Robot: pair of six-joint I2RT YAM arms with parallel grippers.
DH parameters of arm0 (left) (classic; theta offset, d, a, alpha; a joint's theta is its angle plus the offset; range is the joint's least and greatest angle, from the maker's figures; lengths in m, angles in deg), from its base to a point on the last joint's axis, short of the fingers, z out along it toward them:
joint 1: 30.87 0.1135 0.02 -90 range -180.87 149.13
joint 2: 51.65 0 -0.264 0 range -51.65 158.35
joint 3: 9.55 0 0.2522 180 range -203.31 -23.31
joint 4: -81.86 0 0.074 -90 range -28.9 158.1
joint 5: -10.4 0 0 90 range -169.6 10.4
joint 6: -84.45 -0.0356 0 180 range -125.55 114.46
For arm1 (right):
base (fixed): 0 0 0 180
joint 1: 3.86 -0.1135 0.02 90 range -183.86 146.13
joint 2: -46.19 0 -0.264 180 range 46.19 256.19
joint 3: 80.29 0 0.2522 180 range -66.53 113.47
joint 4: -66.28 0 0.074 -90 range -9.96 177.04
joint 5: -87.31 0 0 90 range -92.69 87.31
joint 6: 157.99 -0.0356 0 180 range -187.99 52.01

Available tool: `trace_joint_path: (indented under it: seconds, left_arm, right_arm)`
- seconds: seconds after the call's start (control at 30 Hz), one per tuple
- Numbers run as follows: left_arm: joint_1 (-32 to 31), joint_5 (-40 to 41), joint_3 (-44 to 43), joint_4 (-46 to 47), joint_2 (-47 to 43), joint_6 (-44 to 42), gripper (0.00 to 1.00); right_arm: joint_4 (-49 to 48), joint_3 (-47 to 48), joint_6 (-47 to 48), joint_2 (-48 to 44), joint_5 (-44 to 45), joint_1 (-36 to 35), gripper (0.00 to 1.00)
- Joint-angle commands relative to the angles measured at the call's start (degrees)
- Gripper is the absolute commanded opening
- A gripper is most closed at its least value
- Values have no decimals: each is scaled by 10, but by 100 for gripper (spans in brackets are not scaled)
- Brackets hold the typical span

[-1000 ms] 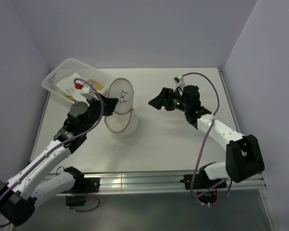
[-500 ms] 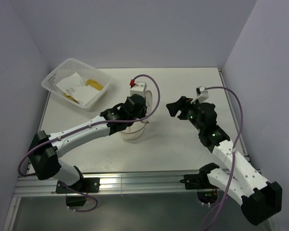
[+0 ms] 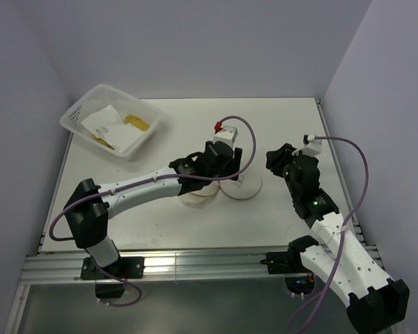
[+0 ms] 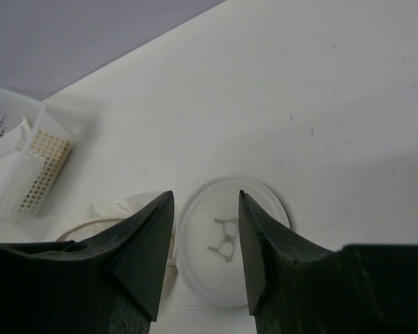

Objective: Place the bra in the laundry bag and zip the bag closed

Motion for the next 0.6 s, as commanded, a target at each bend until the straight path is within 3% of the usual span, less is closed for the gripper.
trace_joint_path:
  seconds: [0.0,0.17,0.27,0.3,0.33,0.37,0.4,0.57]
  left_arm:
    - [11,-20,-35,40,-25,-13,70]
    - [82,-53,-5,19,-75,-8,65]
    - [194,-129,56,34,-143,29,52]
    - [257,-143,71,37,-162,45,48]
    - [291,-158,80,38,-191,51,47]
    - [321,-162,93,36,-202,57,48]
    - [382,-166,94,33,-209,65,50]
    - [517,-113,66,2,-172,56,56]
  right_arm:
    - [-23,-16,-2,-3,2,3,49]
    - [-59,-30,11,10,-73,3,42]
    - [-81,-42,11,37,-99,3,33]
    - [-87,-43,11,44,-120,3,30]
    - [-99,-44,8,56,-129,2,26]
    - [-101,-43,8,64,-134,3,16]
    - [-102,-40,8,70,-153,2,13]
    - [-114,-49,7,85,-170,0,11]
